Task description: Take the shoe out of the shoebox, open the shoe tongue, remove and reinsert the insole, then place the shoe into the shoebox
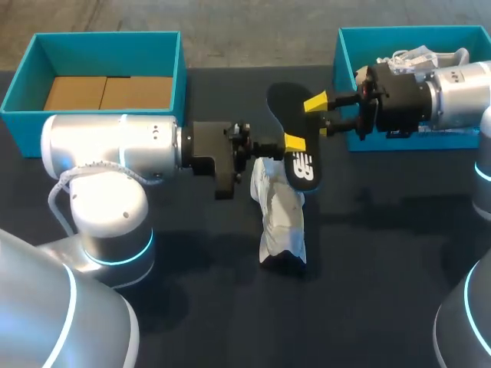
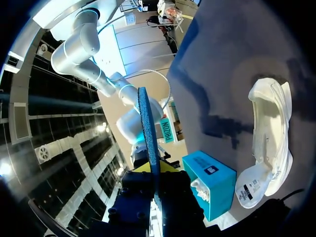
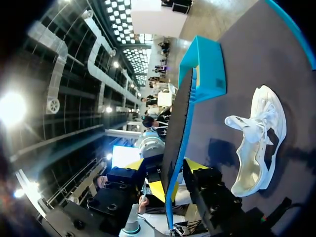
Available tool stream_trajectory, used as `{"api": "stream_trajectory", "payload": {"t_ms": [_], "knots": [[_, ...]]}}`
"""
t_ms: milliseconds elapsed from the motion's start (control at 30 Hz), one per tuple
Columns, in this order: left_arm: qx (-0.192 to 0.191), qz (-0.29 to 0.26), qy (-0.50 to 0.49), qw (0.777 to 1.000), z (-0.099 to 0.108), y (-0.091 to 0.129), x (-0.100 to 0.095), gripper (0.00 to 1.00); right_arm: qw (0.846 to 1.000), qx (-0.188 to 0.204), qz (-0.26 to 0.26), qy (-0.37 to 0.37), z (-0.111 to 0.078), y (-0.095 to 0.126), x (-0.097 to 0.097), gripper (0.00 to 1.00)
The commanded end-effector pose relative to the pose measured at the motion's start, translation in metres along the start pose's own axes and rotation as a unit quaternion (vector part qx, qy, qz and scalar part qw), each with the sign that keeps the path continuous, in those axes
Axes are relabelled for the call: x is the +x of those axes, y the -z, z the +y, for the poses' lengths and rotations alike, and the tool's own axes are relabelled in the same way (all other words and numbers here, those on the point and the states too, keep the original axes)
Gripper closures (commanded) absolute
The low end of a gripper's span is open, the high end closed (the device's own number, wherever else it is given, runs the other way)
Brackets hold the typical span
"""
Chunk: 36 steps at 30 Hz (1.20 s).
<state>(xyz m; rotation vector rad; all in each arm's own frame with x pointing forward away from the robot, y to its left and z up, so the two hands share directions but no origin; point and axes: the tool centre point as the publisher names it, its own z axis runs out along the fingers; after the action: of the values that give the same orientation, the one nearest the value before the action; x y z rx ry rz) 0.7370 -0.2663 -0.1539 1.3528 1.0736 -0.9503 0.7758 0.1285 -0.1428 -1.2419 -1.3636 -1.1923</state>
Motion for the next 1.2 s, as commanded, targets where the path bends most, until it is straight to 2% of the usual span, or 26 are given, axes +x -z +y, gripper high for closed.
{"api": "stream_trajectory", "payload": {"t_ms": [33,300,600,633,733,933,967,1000,1133,1200], "knots": [[-0.001,-0.002,-0.001,1.000,0.003,-0.008,0.000,1.00,1.000,0.005,0.002,-0.001,0.004,-0.007,-0.003,0.59],[0.002,-0.007,0.000,1.000,0.000,-0.009,-0.001,1.00,1.000,-0.001,0.002,-0.002,0.003,-0.006,-0.004,0.71],[0.003,-0.008,0.001,1.000,-0.004,-0.007,-0.001,1.00,1.000,-0.005,0.000,-0.001,0.006,-0.005,-0.003,0.73],[0.003,-0.008,0.002,1.000,-0.005,-0.006,-0.001,1.00,1.000,-0.005,0.000,-0.001,0.006,-0.005,-0.003,0.76],[0.006,-0.008,0.002,1.000,-0.006,-0.006,-0.001,1.00,1.000,-0.005,0.000,-0.002,0.006,-0.006,-0.003,0.98],[0.004,-0.005,0.004,1.000,-0.009,-0.005,0.000,1.00,1.000,-0.004,0.000,-0.002,0.006,-0.008,-0.006,1.00],[0.001,0.000,0.005,1.000,-0.009,-0.004,-0.001,0.57,1.000,-0.004,-0.001,-0.002,0.006,-0.008,-0.006,1.00],[0.007,0.002,0.010,1.000,-0.009,-0.003,-0.001,0.00,1.000,-0.005,-0.001,-0.003,0.006,-0.007,-0.007,1.00],[0.027,0.019,0.037,0.999,-0.009,0.006,-0.005,0.00,1.000,-0.007,-0.002,-0.008,0.006,-0.005,-0.013,1.00],[0.023,0.039,0.031,0.999,-0.007,0.011,-0.007,0.00,1.000,-0.008,-0.003,-0.013,0.007,-0.005,-0.016,1.00]]}}
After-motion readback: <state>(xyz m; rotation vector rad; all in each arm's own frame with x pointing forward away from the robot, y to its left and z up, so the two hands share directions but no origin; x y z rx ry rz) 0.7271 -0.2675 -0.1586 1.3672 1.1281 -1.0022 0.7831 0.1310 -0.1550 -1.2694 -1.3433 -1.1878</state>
